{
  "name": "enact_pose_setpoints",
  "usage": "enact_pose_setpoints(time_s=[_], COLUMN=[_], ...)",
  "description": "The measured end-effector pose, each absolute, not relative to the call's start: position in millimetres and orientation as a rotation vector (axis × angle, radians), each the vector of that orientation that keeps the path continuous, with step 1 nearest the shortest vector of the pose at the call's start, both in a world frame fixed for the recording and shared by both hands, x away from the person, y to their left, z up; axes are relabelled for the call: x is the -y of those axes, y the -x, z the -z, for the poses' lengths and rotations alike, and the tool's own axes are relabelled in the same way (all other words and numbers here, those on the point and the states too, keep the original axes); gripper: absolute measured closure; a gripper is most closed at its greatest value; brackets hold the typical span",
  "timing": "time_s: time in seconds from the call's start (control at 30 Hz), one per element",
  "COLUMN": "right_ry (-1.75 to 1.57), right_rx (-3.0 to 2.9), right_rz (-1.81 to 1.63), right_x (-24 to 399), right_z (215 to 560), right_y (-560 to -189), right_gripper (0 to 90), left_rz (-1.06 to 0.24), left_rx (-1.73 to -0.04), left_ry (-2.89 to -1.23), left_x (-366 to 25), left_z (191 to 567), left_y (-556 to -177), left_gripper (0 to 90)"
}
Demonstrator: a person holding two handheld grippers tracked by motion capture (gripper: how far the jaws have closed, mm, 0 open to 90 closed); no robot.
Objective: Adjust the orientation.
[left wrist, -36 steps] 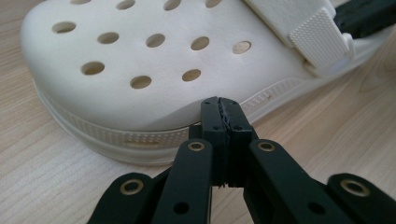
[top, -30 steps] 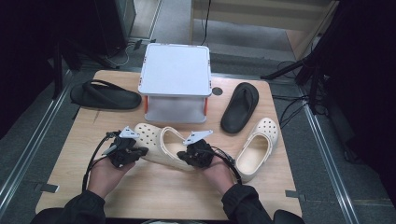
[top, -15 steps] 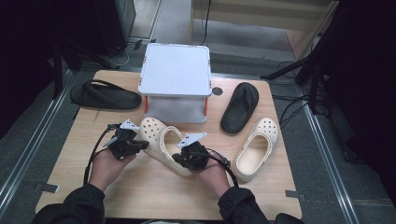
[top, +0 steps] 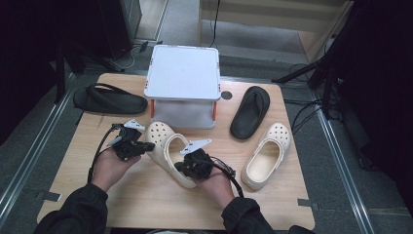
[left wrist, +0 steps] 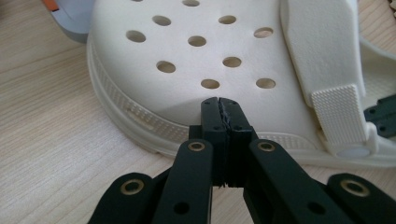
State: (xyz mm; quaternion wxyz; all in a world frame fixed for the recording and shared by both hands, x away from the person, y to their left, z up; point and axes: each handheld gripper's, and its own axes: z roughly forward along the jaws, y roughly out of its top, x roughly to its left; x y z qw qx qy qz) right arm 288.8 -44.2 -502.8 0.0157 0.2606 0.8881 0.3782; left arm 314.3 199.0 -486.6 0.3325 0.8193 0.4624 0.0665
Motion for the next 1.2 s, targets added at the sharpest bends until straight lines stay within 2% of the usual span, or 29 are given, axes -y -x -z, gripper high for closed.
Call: enact_pose_setpoints(time_s=[0.27, 0.53, 1.2], right_ry=[-0.753, -0.777, -0.779], right_rx=[-2.793, -2.801, -2.788], right_rz=[-1.186, -1.249, -1.291], right_x=[33.4, 33.5, 28.3], right_z=[501.9, 501.2, 503.1], right_y=[-277.6, -277.2, -278.9], right_gripper=[90.0, 90.0, 90.0], left_rz=[-0.186, -0.145, -0.166], left_rx=[-1.204, -1.198, -1.167], left_ry=[-2.130, -2.141, -2.109], left_x=[-195.8, -185.9, -180.3], left_z=[487.5, 486.2, 490.4], left_y=[-315.2, -322.6, -330.2], left_gripper=[90.0, 90.0, 90.0])
